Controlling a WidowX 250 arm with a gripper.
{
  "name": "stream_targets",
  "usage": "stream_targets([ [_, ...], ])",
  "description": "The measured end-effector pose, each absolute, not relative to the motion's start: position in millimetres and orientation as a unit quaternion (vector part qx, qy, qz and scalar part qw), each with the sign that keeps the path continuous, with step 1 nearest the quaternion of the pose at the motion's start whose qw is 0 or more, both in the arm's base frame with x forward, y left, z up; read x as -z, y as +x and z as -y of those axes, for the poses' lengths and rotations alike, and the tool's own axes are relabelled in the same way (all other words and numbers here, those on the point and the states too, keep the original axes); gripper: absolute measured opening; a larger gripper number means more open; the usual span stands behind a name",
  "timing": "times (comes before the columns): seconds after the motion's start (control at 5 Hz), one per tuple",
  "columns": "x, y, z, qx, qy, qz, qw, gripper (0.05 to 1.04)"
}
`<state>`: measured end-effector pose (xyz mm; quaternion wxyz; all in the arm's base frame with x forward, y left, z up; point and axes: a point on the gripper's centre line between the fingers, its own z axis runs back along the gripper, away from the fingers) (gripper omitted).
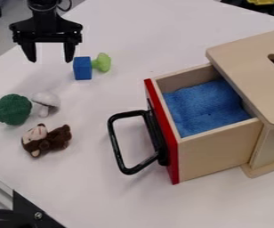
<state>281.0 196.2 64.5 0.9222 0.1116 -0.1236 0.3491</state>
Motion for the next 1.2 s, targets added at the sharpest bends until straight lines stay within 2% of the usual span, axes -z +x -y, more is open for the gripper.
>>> stream_targets([
  [0.4, -53.4, 273.0, -195.2, -0.357, 0.1, 0.093, 0.924, 0.999],
  [0.6, -55.0, 263.7, -203.6, -0.354, 0.079, 0.095, 0.927, 0.999],
  [0.8, -71.5, 233.1, -192.2, -0.354, 0.091, 0.113, 0.924, 0.999],
  [1.0, -74.3, 199.4, -165.3, -0.345, 0.079, 0.113, 0.929, 0.999],
  [1.2, -73.7, 178.0, -140.8, -0.341, 0.087, 0.123, 0.928, 0.999],
])
